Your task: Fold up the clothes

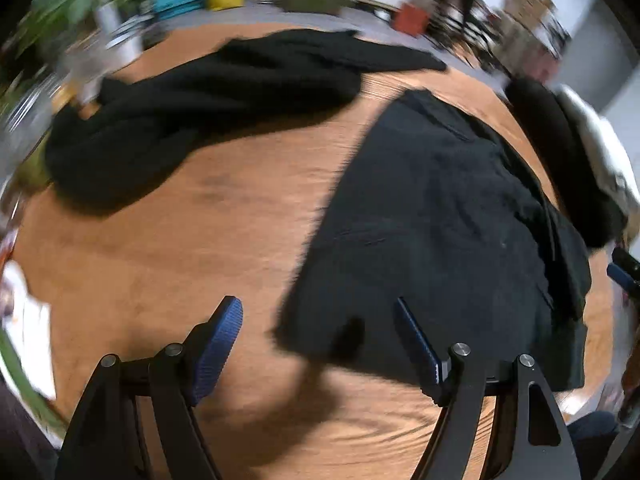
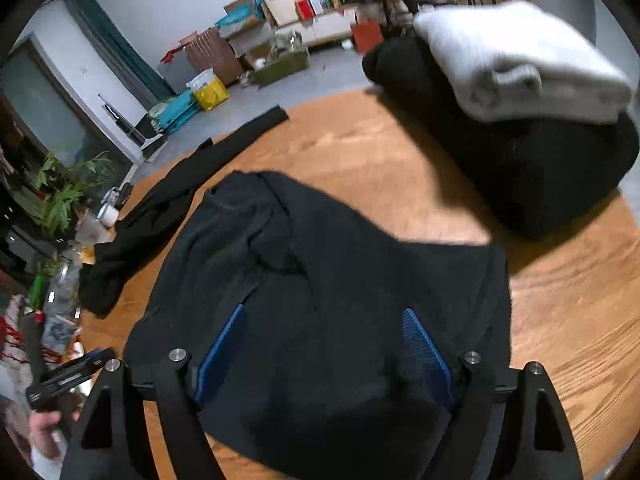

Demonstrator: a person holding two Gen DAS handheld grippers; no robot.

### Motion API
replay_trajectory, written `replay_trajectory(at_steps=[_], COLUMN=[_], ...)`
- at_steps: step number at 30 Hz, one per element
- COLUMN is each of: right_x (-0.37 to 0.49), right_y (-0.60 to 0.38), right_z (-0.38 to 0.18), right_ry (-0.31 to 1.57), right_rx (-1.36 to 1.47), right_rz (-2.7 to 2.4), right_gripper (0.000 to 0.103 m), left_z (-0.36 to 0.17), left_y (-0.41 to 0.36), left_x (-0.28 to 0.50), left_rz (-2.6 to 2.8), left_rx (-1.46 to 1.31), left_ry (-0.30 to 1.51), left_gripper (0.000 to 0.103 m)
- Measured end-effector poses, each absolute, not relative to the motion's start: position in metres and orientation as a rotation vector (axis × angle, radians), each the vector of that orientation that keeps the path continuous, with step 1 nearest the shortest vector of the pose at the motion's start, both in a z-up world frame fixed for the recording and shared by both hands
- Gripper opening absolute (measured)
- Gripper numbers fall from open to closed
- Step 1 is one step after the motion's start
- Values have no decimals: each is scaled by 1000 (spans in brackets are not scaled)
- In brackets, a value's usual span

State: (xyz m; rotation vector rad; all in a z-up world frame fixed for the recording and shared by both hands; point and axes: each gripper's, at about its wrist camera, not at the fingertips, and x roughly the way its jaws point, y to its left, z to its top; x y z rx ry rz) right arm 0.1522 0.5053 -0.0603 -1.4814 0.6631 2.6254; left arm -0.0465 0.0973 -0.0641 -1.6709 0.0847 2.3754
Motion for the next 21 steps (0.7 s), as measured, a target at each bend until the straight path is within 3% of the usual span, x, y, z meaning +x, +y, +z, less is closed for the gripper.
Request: replay_trajectory(at_steps=[3, 9, 12, 13, 14, 15, 21], right_x=[155, 165, 166, 166, 165, 165, 165], right_y=[510, 527, 531, 531, 532, 533, 535], right_z=[-65, -52, -52, -53, -54, -54, -57], right_ry=[733, 843, 856, 867, 878, 886, 894], right_rx=[-1494, -1451, -1453, -1458, -1465, -1470, -1476], right_rz=[2604, 2604, 2599, 2597, 2596, 2596, 2587], right_gripper=[84, 86, 86, 86, 86, 86, 86], left_z=[-72, -88, -97, -99, -99, -95, -42], left_y=[127, 160, 164, 164, 163, 161, 141], left_x=[-67, -92, -95, -95, -94, -91, -51], left_rz=[2364, 2290, 2289, 2284, 2271, 2265, 2281], left_rx=[-1733, -1753, -1761, -1767, -1764, -1756, -1590], left_ry=[242, 347, 393, 389, 358, 328, 212], left_gripper=[78, 75, 64, 49, 27, 15, 12])
